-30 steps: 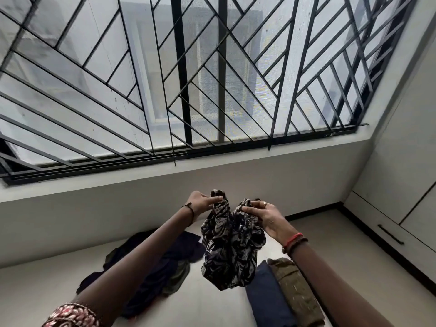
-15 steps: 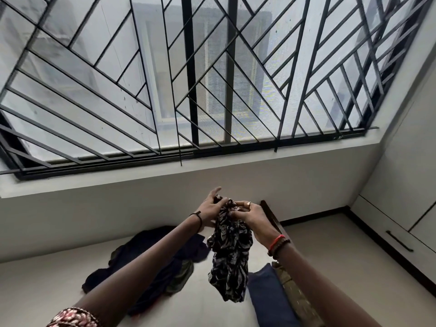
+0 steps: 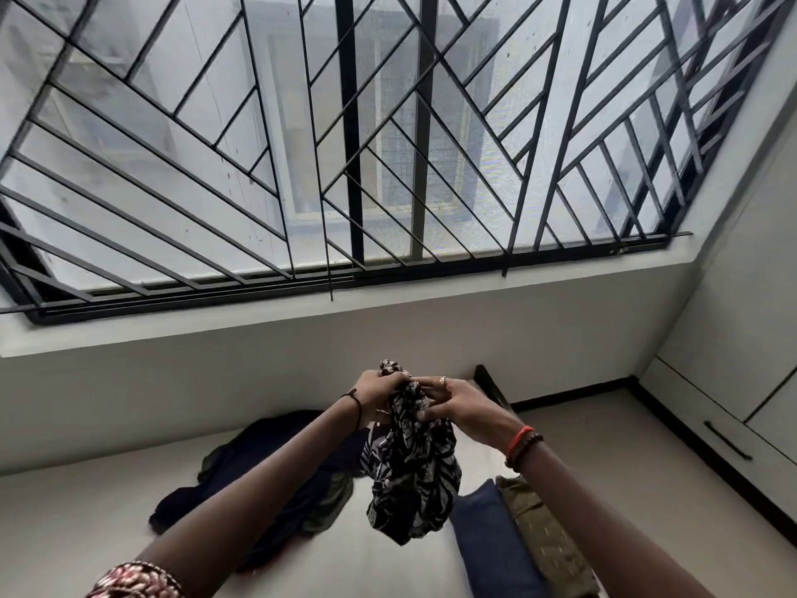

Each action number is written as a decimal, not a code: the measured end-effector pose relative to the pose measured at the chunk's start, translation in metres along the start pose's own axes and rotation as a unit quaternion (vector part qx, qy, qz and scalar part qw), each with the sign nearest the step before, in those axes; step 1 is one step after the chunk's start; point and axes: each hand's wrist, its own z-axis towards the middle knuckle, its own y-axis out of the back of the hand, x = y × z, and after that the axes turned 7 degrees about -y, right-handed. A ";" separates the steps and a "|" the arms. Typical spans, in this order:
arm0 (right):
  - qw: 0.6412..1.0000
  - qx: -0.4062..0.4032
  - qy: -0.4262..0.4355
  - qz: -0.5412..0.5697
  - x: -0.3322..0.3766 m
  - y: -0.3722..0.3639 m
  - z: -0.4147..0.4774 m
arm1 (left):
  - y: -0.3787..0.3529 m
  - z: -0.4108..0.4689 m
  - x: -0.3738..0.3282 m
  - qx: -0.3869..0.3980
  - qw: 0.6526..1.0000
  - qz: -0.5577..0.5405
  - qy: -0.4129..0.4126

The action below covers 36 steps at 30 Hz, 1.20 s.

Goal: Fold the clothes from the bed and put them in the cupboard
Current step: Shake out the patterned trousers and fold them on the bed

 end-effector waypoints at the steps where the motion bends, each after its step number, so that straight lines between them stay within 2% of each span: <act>1: 0.999 -0.011 -0.007 0.030 -0.002 0.001 0.003 | 0.000 0.000 -0.001 -0.008 1.000 -0.003 0.002; 4: 0.995 -0.061 -0.046 0.061 -0.005 0.009 0.009 | 0.003 -0.003 -0.003 -0.014 0.999 -0.034 0.018; 8: 0.977 -0.088 -0.101 0.164 -0.002 0.021 0.007 | 0.007 -0.007 -0.003 -0.022 0.997 -0.066 0.036; 10: 0.969 -0.132 -0.099 0.186 -0.001 0.025 0.007 | 0.008 -0.008 -0.003 -0.018 0.996 -0.075 0.040; 12: 0.959 -0.206 -0.053 0.189 -0.001 0.026 0.012 | 0.007 -0.008 -0.003 -0.012 0.996 -0.073 0.045; 15: 0.954 -0.288 0.011 0.079 -0.002 0.020 0.020 | 0.000 -0.008 -0.002 0.001 0.997 -0.060 0.045; 20: 0.982 -0.168 0.021 -0.080 0.000 -0.008 0.011 | -0.013 -0.011 -0.006 -0.001 0.996 -0.078 0.038; 24: 0.991 -0.103 0.030 -0.083 0.001 -0.005 0.005 | -0.004 -0.014 -0.008 0.014 0.990 -0.127 0.067; 26: 0.989 -0.120 0.033 -0.074 0.000 0.000 0.007 | 0.000 -0.014 -0.006 0.017 0.991 -0.118 0.067; 32: 0.945 -0.294 0.047 -0.135 -0.003 -0.004 0.018 | -0.003 -0.015 -0.009 0.001 0.989 -0.128 0.075; 36: 0.929 -0.270 0.070 -0.245 0.001 -0.022 0.016 | -0.012 -0.016 -0.020 0.005 0.981 -0.166 0.096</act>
